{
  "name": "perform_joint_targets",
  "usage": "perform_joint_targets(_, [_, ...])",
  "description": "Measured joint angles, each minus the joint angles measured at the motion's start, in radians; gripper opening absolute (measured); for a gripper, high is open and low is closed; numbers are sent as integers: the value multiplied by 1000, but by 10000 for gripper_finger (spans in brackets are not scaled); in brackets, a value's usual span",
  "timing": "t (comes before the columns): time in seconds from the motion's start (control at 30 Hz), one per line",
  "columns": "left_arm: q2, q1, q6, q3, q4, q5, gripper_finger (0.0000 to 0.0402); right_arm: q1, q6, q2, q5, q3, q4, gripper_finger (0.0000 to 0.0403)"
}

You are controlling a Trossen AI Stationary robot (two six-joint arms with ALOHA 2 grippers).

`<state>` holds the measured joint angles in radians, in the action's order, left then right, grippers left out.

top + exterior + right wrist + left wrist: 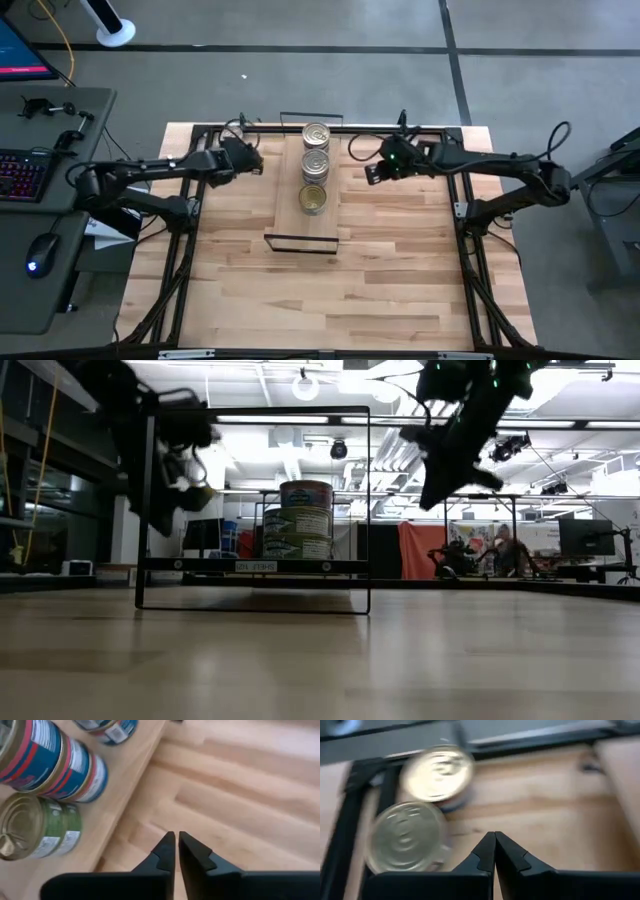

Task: Stack canned seafood by type on shelf
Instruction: Stack the blue pink tuna can on top of the other blue pink tuna cans on the shelf

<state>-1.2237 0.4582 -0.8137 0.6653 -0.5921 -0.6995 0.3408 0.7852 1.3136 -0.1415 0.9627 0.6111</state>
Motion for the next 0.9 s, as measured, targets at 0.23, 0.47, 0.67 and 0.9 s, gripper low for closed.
perform_joint_targets(0.23, [-1,38,-310,-129,21,-188,0,-19,83,0,101,-111,-157,5])
perform_joint_targets(0.47, [-21,122,-323,-220,135,-214,0,-22,79,-1,125,-97,-174,1])
perform_joint_targets(0.67, [-63,178,-232,-256,212,-147,0,-27,79,-1,128,-94,-178,0])
perform_joint_targets(0.9, [-60,122,-139,-251,164,-25,0,-70,54,-1,134,-94,-184,0])
